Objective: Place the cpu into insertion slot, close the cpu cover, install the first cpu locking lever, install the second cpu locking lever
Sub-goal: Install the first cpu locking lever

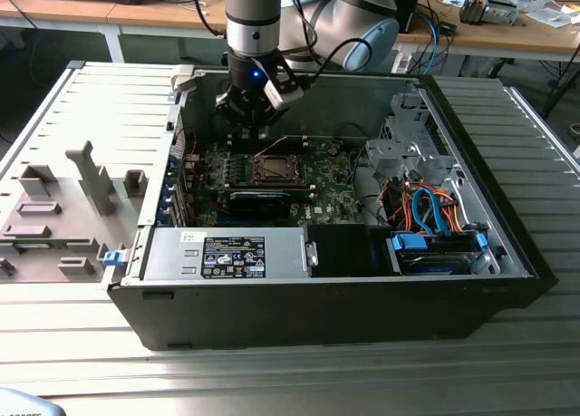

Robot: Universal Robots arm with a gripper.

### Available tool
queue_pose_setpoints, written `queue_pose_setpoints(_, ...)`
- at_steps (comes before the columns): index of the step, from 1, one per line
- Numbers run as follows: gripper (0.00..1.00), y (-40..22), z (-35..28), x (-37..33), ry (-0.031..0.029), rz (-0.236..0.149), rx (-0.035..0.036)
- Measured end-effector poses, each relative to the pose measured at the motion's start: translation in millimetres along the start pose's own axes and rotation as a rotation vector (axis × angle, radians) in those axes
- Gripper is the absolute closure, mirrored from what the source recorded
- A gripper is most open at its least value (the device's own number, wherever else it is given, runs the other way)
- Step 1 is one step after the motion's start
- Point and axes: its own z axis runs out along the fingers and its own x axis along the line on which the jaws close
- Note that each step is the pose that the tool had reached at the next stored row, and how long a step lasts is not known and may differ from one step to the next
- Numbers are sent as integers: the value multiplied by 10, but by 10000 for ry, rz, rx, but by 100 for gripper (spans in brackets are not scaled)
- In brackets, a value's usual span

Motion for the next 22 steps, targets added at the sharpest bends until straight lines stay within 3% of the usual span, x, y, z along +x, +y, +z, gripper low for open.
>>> queue_pose_setpoints(8, 89, 15, 49, -10, 1, 1, -3)
queue_pose_setpoints(14, 89, 109, 112, -101, 4, -1, -5)
queue_pose_setpoints(22, 89, 115, 168, -162, 9, 0, 29)
